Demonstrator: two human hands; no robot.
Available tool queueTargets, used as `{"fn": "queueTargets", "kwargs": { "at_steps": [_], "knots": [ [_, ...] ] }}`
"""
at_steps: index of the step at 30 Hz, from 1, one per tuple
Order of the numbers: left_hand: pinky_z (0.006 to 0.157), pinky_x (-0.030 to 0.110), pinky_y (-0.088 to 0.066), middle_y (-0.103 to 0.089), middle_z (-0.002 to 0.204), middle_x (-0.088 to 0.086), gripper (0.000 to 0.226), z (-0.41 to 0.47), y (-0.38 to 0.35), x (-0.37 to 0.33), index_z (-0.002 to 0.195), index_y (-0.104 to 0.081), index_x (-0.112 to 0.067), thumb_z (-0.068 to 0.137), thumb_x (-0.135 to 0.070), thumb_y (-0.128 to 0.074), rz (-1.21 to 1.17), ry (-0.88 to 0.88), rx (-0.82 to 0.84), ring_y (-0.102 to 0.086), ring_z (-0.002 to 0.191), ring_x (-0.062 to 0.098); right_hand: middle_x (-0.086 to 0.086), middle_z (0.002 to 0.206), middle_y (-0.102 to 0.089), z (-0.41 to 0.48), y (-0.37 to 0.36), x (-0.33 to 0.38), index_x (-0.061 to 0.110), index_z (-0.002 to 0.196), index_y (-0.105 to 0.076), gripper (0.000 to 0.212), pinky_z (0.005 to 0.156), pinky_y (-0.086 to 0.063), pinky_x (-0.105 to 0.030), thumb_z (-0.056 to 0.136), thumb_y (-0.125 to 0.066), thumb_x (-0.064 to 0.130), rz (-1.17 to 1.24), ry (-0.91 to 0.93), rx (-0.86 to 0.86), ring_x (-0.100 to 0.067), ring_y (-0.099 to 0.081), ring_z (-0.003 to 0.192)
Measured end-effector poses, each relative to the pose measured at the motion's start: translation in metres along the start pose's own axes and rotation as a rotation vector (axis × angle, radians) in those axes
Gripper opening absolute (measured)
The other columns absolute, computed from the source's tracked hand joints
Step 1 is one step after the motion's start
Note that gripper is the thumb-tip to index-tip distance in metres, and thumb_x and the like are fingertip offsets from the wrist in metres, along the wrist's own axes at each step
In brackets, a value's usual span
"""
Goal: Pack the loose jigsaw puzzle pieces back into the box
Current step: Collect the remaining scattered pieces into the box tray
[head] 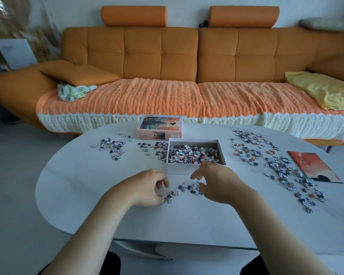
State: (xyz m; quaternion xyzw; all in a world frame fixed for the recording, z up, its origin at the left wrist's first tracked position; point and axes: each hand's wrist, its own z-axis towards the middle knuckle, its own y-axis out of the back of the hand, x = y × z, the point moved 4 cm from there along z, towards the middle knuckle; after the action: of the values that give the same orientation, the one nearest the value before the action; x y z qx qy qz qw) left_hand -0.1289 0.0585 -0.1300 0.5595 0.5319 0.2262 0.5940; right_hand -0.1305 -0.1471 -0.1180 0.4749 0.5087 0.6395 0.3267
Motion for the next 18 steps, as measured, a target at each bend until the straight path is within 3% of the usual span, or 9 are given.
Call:
{"fn": "queueTargets", "kwargs": {
  "at_steps": [2, 4, 7, 10, 13, 16, 18],
  "knots": [
    [0.073, 0.019, -0.044, -0.054, 0.099, -0.016, 0.032, -0.004, -0.005, 0.006, 0.107, -0.060, -0.035, 0.079, -0.027, -0.072, -0.020, 0.021, 0.019, -0.051, 0.078, -0.002, 0.012, 0.119, -0.052, -0.003, -0.010, -0.004, 0.035, 0.126, -0.057, 0.047, 0.085, -0.051, -0.031, 0.082, -0.056, 0.019, -0.042, -0.058, 0.083, -0.015, -0.058, 0.106],
    [0.075, 0.020, -0.047, -0.059, 0.095, -0.016, 0.031, -0.003, -0.008, 0.006, 0.105, -0.063, -0.033, 0.080, -0.022, -0.075, -0.070, 0.018, -0.017, -0.054, 0.077, -0.002, 0.007, 0.116, -0.049, -0.003, -0.018, -0.003, 0.032, 0.123, -0.059, 0.048, 0.085, -0.052, -0.034, 0.078, -0.054, 0.013, -0.001, -0.096, 0.121, -0.020, -0.057, 0.105],
    [0.076, 0.021, -0.049, -0.063, 0.094, -0.014, 0.028, 0.000, -0.012, -0.002, 0.107, -0.065, -0.029, 0.083, -0.018, -0.073, -0.139, 0.001, -0.079, -0.058, 0.081, 0.003, 0.001, 0.104, -0.050, 0.001, -0.025, 0.007, 0.025, 0.111, -0.067, 0.045, 0.082, -0.052, -0.032, 0.077, -0.050, 0.002, 0.055, -0.077, 0.103, -0.022, -0.058, 0.097],
    [0.078, 0.024, -0.049, -0.063, 0.095, -0.009, 0.030, 0.006, -0.015, -0.010, 0.113, -0.064, -0.026, 0.085, -0.017, -0.071, -0.185, -0.021, -0.113, -0.060, 0.084, 0.010, -0.002, 0.106, -0.054, 0.003, -0.029, 0.014, 0.023, 0.116, -0.067, 0.047, 0.083, -0.050, -0.029, 0.079, -0.050, -0.002, 0.097, -0.061, 0.071, -0.022, -0.057, 0.098],
    [0.080, 0.022, -0.046, -0.055, 0.101, -0.011, 0.033, 0.009, -0.013, -0.012, 0.120, -0.059, -0.026, 0.088, -0.020, -0.065, -0.165, -0.030, -0.122, -0.057, 0.089, 0.011, -0.002, 0.114, -0.052, 0.003, -0.028, 0.016, 0.022, 0.126, -0.061, 0.050, 0.084, -0.048, -0.026, 0.082, -0.050, 0.000, 0.126, -0.077, 0.038, -0.021, -0.057, 0.103],
    [0.089, 0.026, -0.045, -0.038, 0.109, -0.012, 0.049, 0.009, -0.015, -0.009, 0.135, -0.050, -0.027, 0.087, -0.030, -0.062, -0.090, 0.003, -0.072, -0.051, 0.100, 0.010, -0.004, 0.118, -0.048, 0.002, -0.031, 0.021, 0.024, 0.130, -0.058, 0.053, 0.092, -0.046, -0.031, 0.082, -0.049, 0.002, 0.107, -0.046, 0.062, -0.023, -0.050, 0.111],
    [0.091, 0.030, -0.045, -0.038, 0.108, -0.010, 0.050, 0.008, -0.017, -0.011, 0.135, -0.051, -0.028, 0.087, -0.034, -0.065, -0.058, -0.001, -0.042, -0.051, 0.104, 0.012, -0.003, 0.116, -0.048, 0.003, -0.033, 0.025, 0.025, 0.127, -0.061, 0.052, 0.092, -0.045, -0.031, 0.082, -0.048, 0.001, 0.098, -0.023, 0.089, -0.023, -0.049, 0.109]
  ]
}}
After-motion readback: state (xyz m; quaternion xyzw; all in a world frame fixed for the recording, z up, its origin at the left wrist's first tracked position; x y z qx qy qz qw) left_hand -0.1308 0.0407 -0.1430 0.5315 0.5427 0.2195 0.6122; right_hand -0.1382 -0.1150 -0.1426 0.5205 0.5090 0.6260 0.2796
